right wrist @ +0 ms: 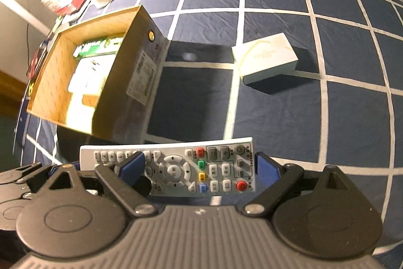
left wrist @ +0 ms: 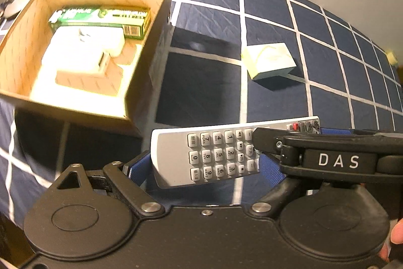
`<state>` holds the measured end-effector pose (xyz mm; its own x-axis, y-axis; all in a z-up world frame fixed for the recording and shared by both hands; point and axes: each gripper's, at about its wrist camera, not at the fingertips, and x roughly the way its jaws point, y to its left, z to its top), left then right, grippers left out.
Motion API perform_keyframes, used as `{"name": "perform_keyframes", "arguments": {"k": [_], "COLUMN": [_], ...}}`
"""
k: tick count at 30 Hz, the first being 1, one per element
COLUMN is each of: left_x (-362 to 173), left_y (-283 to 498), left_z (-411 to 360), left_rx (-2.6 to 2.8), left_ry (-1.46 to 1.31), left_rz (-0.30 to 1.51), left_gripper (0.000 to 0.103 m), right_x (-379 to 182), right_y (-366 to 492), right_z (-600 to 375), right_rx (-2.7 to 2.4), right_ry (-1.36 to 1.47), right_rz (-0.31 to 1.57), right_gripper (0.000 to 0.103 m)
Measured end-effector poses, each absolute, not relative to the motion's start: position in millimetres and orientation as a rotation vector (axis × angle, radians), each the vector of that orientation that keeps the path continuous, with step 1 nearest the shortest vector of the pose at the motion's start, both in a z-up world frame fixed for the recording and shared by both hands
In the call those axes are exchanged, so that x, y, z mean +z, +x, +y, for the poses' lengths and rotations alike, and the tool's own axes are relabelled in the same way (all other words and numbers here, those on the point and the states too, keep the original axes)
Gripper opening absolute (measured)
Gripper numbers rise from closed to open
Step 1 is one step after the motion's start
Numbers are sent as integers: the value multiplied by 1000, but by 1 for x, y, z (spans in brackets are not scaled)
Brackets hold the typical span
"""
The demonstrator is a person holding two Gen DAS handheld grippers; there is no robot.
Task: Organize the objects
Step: 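Lift the TV remote with both grippers and carry it toward the box, then lower the TV remote into the box beside the GREE remote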
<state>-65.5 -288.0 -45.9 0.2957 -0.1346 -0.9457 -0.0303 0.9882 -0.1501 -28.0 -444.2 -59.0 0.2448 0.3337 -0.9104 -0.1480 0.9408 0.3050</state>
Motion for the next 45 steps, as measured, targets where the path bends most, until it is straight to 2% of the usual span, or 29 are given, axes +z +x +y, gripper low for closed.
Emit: {"name": "perform_keyframes", "arguments": {"k": [10, 33, 45], "left_x": [-38, -30, -29], "left_y": [-53, -36, -4], "left_z": [-253, -225, -165], "left_rx": [-141, -91, -174], "left_ry": [-87, -104, -43], "left_rz": [1269, 1247, 1249], "left_gripper": [89, 89, 89], "right_x": [-53, -47, -47], "right_y": [-33, -11, 3], "right_z": [-410, -381, -323], "right_rx": [257, 306, 222], "right_ry": [231, 210, 269], "right_rz": [1254, 1239, 1220], "right_gripper": [93, 93, 92]}}
